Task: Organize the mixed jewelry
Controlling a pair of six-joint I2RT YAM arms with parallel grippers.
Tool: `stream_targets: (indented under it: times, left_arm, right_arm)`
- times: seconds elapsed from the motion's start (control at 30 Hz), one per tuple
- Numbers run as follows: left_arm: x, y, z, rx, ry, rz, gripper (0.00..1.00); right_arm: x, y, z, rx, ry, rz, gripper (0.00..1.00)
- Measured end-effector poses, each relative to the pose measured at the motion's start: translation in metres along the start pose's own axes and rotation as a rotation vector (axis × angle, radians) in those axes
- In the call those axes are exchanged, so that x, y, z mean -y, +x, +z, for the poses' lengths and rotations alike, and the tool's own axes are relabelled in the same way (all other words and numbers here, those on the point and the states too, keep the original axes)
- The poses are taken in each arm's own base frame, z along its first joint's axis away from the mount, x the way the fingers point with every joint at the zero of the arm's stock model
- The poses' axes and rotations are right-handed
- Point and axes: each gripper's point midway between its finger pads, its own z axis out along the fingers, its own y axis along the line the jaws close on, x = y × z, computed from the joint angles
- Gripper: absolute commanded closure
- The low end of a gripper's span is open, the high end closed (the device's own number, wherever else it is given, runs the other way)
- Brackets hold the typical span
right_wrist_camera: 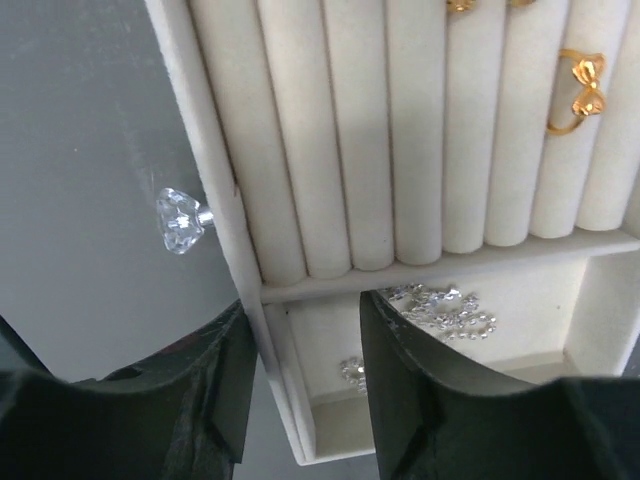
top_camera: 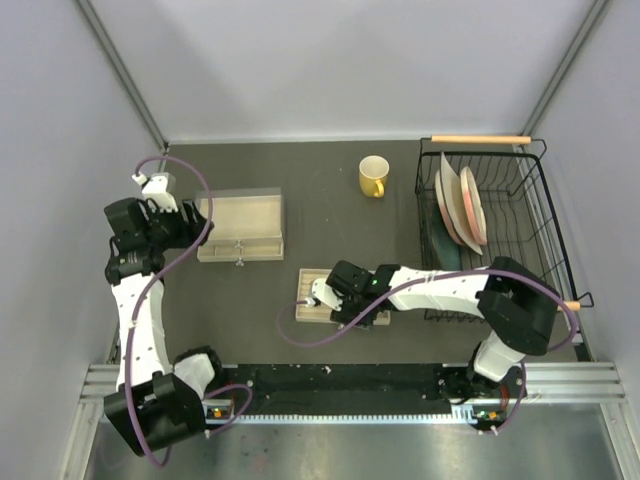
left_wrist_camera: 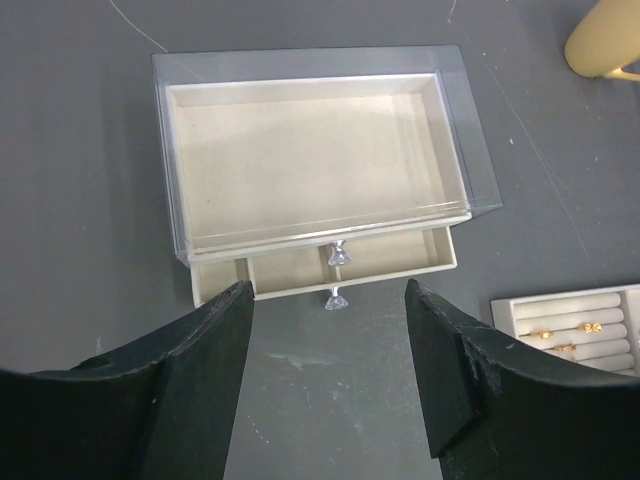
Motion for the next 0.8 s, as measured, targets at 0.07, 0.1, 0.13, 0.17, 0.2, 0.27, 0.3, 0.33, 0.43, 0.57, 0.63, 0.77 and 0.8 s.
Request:
stream_targets:
  times: [0.07, 0.1, 0.13, 0.17, 0.2, 0.27, 0.3, 0.33, 0.43, 0.57, 0.63, 0.77, 0.8]
  left_arm:
    - [-0.002, 0.001, 0.002, -0.003, -0.004, -0.004, 0.33]
    - [-0.003, 0.001, 0.002, -0.004, -0.005, -0.006, 0.33]
    - [-0.005, 0.001, 0.003, -0.004, -0.007, -0.006, 0.33]
    - [-0.006, 0.001, 0.004, -0.003, -0.009, -0.006, 0.33]
    - [-0.007, 0.001, 0.005, -0.003, -0.012, -0.006, 0.33]
    - [-0.01, 0.001, 0.007, -0.005, -0.021, -0.008, 0.33]
    - [-0.013, 0.001, 0.008, -0.005, -0.029, -0.008, 0.33]
    - [-0.015, 0.001, 0.01, -0.006, -0.038, -0.008, 0.33]
    - [-0.026, 0.001, 0.015, -0.01, -0.074, -0.01, 0.32]
    - [-0.044, -0.003, 0.025, -0.024, -0.131, -0.019, 0.32]
    - [-0.054, -0.009, 0.032, -0.027, -0.161, -0.023, 0.32]
    - [-0.074, -0.02, 0.047, -0.032, -0.21, -0.039, 0.32]
    - [-0.079, -0.022, 0.052, -0.035, -0.221, -0.046, 0.32]
  right_arm:
    - [-0.002, -0.002, 0.004, -0.004, -0.003, -0.004, 0.74]
    - [-0.002, -0.003, 0.005, -0.004, -0.001, -0.005, 0.79]
    - [-0.003, -0.004, 0.005, -0.008, -0.001, -0.007, 0.84]
    - [-0.003, -0.005, 0.005, -0.006, 0.001, -0.01, 0.9]
    - [-0.004, -0.007, 0.005, -0.003, 0.005, -0.015, 0.92]
    - [-0.005, -0.008, 0.005, -0.002, 0.005, -0.018, 0.99]
    - [-0.005, -0.009, 0.005, -0.001, 0.006, -0.019, 1.0]
    - [-0.004, -0.009, 0.004, -0.001, 0.007, -0.02, 1.0]
    - [-0.002, -0.011, 0.001, -0.006, 0.014, -0.021, 1.0]
    - [0.002, -0.017, -0.007, -0.011, 0.018, -0.035, 1.0]
    - [0.006, -0.025, -0.014, -0.005, 0.022, -0.046, 1.0]
    - [0.015, -0.043, -0.028, 0.022, 0.041, -0.068, 1.0]
    - [0.017, -0.048, -0.032, 0.031, 0.048, -0.073, 1.0]
